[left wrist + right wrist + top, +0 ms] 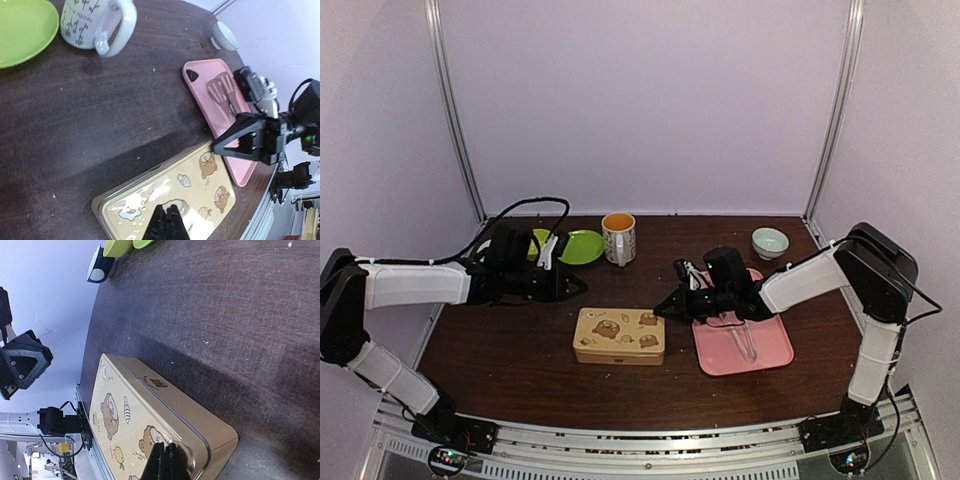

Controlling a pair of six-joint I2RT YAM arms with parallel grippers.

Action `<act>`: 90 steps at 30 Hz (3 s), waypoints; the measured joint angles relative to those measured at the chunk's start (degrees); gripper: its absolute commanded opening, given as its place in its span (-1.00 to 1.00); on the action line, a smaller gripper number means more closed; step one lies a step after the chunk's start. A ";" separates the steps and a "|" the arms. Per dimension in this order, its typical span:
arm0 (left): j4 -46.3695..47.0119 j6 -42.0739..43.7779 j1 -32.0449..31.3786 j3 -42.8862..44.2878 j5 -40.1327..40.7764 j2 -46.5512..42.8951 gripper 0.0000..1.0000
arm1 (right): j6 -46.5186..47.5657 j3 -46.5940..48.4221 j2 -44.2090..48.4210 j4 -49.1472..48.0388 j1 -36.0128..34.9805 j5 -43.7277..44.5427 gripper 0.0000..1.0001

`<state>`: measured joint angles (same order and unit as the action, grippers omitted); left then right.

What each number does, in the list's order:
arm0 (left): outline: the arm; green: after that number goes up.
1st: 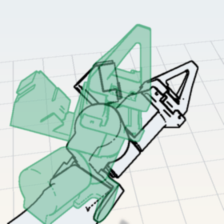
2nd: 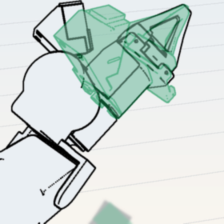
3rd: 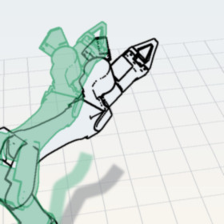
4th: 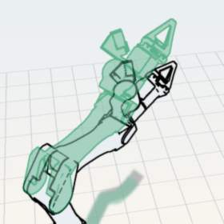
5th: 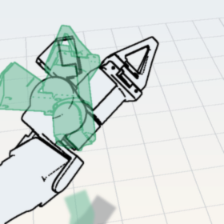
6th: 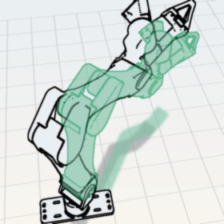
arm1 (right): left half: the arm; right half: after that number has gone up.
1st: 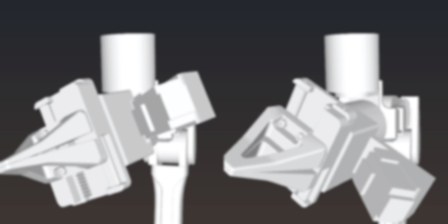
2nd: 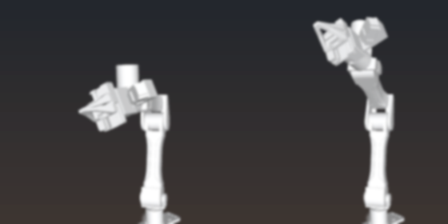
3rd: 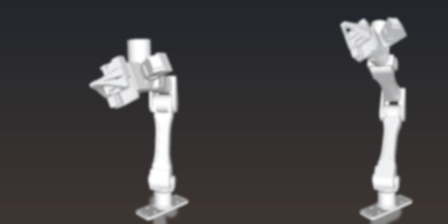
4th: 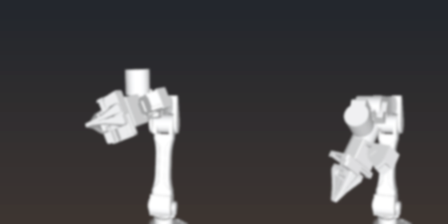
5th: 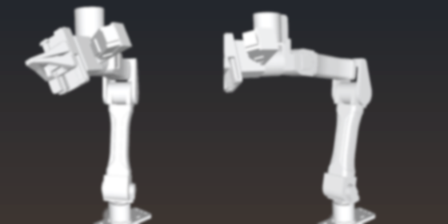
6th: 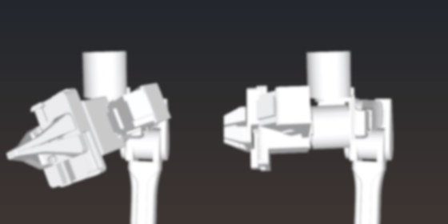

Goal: Pack the chocolate

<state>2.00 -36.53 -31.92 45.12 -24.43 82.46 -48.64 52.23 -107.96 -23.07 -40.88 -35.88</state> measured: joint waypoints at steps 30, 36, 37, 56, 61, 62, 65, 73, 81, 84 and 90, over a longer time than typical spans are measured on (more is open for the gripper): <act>1.07 -3.10 -0.44 -13.97 -4.90 -4.26 -1.00 | 3.13 -3.39 12.31 6.86 -2.32 0.76 -1.00; -0.50 -3.06 -2.29 -14.27 -6.49 -9.57 -1.00 | 3.45 -6.51 14.95 6.75 -7.10 0.11 -1.00; -0.50 -3.06 -2.43 -14.32 -6.56 -9.88 -1.00 | 3.43 -7.34 14.80 6.93 -7.74 0.11 -1.00; 0.13 -3.69 -3.41 -15.32 -6.69 -7.19 -1.00 | 3.87 -8.24 12.55 9.75 -9.05 2.82 -1.00; -0.81 -3.72 -3.41 -14.84 -6.64 -7.56 -1.00 | 5.01 -7.69 15.89 10.67 -9.64 3.17 -1.00; -1.62 -3.67 -3.41 -14.29 -6.58 -8.26 -1.00 | 5.18 -7.67 15.61 10.36 -9.75 3.28 -1.00; -3.32 -3.67 -3.45 -12.46 -6.43 -11.43 -1.00 | 4.98 -7.72 11.63 9.03 -9.90 3.32 -1.00; 6.95 -6.40 -3.93 -20.63 -6.71 -10.16 -1.00 | 4.61 -8.02 10.71 7.08 -10.16 4.22 -1.00; 9.42 -8.37 -4.76 -24.50 -7.91 -4.81 -1.00 | 6.56 -6.23 15.93 10.80 -10.91 6.14 -1.00; 4.33 -7.30 -4.79 -21.49 -6.84 -9.05 -1.00 | 6.21 -6.82 11.17 9.68 -10.91 6.12 -1.00; 1.07 -5.70 -4.79 -15.85 -4.48 -17.88 -1.00 | 5.42 -7.61 9.60 6.05 -10.91 5.75 -1.00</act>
<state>3.07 -42.24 -36.71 29.28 -28.91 64.58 -43.22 44.62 -98.37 -17.02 -51.79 -30.13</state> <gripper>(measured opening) 0.004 0.007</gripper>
